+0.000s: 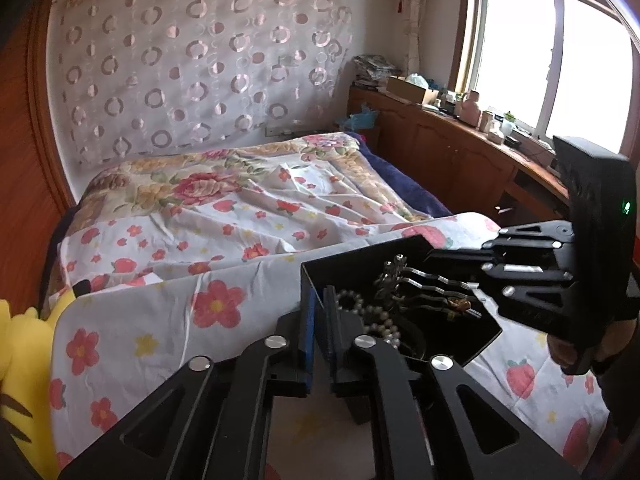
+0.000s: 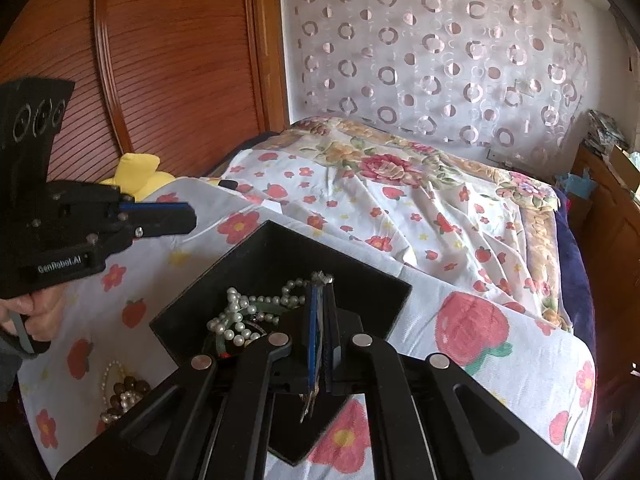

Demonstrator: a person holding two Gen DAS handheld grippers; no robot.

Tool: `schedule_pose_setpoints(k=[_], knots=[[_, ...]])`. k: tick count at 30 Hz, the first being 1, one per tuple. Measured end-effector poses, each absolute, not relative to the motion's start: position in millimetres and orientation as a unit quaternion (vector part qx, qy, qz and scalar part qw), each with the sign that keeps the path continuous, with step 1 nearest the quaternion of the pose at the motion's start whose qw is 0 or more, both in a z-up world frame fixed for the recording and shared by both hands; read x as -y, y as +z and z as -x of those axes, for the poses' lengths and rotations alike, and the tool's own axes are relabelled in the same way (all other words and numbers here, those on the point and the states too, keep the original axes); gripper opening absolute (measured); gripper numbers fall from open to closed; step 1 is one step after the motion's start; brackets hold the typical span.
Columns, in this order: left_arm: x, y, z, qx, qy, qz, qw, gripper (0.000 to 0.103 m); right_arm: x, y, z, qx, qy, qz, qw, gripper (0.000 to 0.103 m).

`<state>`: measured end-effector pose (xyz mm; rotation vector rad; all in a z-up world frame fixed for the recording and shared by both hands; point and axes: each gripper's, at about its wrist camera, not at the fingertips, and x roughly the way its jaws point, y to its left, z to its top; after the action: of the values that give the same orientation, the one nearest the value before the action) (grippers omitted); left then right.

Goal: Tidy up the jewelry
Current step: 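Lower the pearls and comb into the black box and open both grippers, then grasp the small brown flower charm with the right gripper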

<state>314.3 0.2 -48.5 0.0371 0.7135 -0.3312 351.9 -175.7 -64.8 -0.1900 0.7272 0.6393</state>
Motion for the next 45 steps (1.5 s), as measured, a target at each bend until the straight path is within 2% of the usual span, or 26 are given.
schedule_pose_setpoints(k=[1,3,5,10,13,14,15,20,30,45], knots=[[-2,-49,-313,-0.347,-0.158,-0.018,0.924,0.019,178,-63,-351,-0.348,0.305,0.089,0.882,0.012],[-4,-51,-307,-0.344,-0.152,-0.020,0.926,0.028,182,-60,-348,-0.346,0.303,0.085,0.884,0.012],[-6,-53,-300,-0.345,-0.144,-0.023,0.927,0.031,189,-57,-340,-0.343,0.300,0.076,0.887,0.012],[-10,-56,-273,-0.339,-0.125,-0.020,0.932,0.067,208,-54,-307,-0.339,0.295,0.061,0.891,0.012],[-13,-58,-248,-0.339,-0.118,-0.011,0.933,0.069,216,-57,-283,-0.345,0.294,0.059,0.890,0.012],[-13,-60,-238,-0.341,-0.117,-0.005,0.933,0.073,219,-60,-273,-0.350,0.293,0.058,0.888,0.013],[-14,-61,-231,-0.340,-0.116,-0.001,0.933,0.083,222,-64,-262,-0.354,0.293,0.057,0.886,0.013],[-15,-68,-186,-0.339,-0.117,0.012,0.933,0.084,224,-86,-225,-0.377,0.293,0.063,0.876,0.024],[-5,-83,-126,-0.346,-0.121,0.012,0.930,0.085,227,-121,-180,-0.415,0.287,0.087,0.859,0.023],[6,-90,-91,-0.350,-0.125,0.005,0.928,0.085,208,-128,-178,-0.424,0.276,0.129,0.853,0.023]])
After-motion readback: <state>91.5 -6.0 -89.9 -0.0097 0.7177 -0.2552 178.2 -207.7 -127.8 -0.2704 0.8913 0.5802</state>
